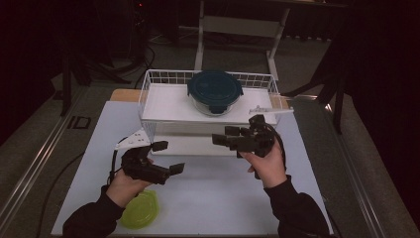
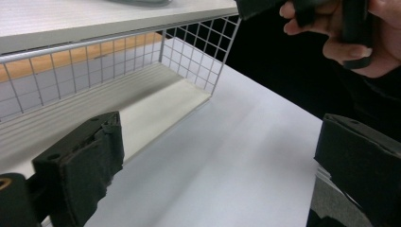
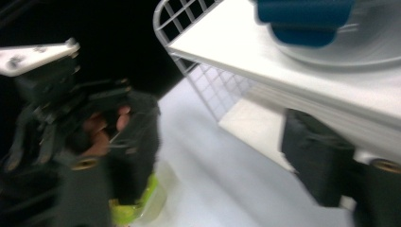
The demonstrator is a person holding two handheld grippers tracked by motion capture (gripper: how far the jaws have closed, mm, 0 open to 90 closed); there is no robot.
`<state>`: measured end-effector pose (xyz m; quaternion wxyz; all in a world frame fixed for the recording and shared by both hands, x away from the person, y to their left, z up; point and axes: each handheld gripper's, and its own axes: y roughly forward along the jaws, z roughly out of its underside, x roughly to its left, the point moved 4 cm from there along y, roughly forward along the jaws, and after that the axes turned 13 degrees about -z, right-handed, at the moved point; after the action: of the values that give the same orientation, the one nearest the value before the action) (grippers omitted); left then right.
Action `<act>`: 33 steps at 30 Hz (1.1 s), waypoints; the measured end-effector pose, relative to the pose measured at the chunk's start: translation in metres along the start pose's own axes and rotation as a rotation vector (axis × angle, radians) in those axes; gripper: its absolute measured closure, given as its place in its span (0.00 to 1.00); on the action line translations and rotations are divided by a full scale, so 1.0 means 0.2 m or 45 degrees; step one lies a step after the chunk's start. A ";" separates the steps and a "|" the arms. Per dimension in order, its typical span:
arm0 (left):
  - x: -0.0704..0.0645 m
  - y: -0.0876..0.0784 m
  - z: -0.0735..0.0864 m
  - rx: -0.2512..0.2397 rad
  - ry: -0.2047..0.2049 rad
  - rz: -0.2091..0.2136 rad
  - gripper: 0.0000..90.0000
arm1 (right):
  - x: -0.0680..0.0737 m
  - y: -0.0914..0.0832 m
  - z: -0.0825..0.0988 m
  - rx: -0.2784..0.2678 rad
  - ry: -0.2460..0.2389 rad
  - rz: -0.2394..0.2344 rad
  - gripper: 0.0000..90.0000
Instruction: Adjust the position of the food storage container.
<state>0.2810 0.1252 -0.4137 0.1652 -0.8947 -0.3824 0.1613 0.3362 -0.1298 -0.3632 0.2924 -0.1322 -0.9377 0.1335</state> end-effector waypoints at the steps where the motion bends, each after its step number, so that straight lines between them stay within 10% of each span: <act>1: 0.00 -0.01 0.00 -0.003 0.004 0.000 0.05 | 0.01 -0.01 0.02 0.005 -0.016 -0.017 0.22; 13: 0.08 -0.19 0.09 -0.019 0.044 -0.022 0.23 | 0.00 -0.17 0.23 -0.056 -0.092 0.013 0.19; 33: 0.19 -0.44 0.44 0.120 0.147 -0.068 0.90 | 0.01 -0.29 0.43 -0.070 -0.069 0.028 0.19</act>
<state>0.2139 0.2270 -0.4612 0.2333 -0.8832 -0.3879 0.1230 0.2733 -0.1985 -0.4113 0.2617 -0.1470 -0.9470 0.1143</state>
